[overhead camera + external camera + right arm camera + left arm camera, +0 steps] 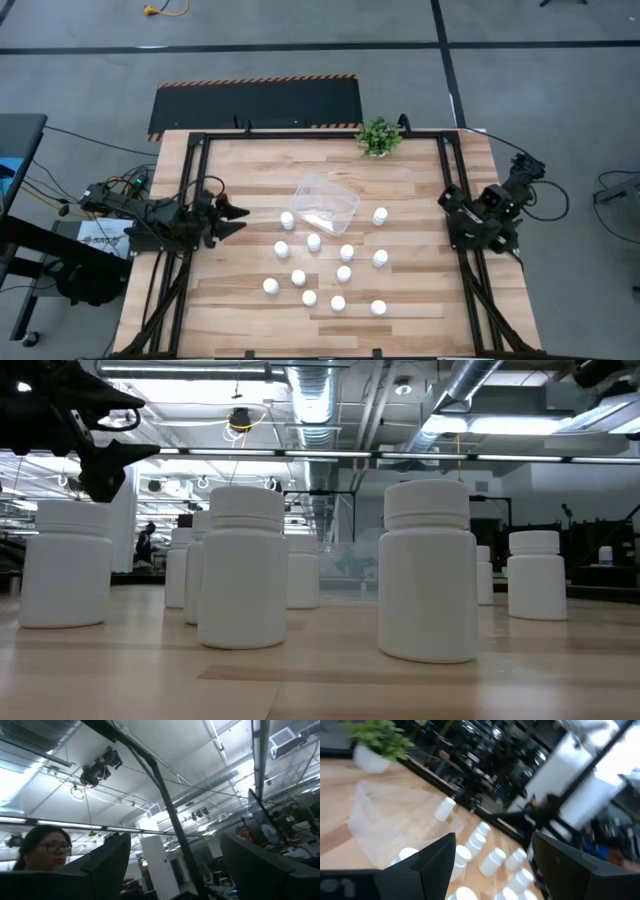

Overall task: Pick and place pill bottles into a basket
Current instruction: Put the pill bottle into the bin

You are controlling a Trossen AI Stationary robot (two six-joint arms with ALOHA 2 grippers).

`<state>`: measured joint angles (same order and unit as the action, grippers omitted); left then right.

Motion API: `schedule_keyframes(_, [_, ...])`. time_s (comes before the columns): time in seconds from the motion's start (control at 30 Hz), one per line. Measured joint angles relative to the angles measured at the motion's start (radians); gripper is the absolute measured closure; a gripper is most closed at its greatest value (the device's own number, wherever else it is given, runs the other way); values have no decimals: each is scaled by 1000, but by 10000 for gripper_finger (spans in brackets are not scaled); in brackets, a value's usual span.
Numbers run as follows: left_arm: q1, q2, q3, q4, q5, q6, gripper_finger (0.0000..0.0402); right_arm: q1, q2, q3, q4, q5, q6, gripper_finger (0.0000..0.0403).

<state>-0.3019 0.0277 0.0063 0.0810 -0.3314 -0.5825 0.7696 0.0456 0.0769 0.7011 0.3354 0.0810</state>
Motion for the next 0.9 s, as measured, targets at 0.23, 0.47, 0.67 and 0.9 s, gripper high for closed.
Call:
schedule_keyframes(0.23, [0, 91, 51, -115, 145, 74, 150, 0, 0, 0, -30, 160, 10, 101])
schedule_keyframes(0.47, [0, 275, 226, -125, 183, 283, 150, 0, 27, 0, -80, 366, 81, 101])
schedule_keyframes(0.67, [0, 413, 392, -242, 161, 423, 150, 0, 76, 0, -75, 330, 103, 101])
schedule_keyframes(0.9, [0, 501, 488, -248, 89, 401, 150, 0, 112, 0, 28, 311, 105, 101])
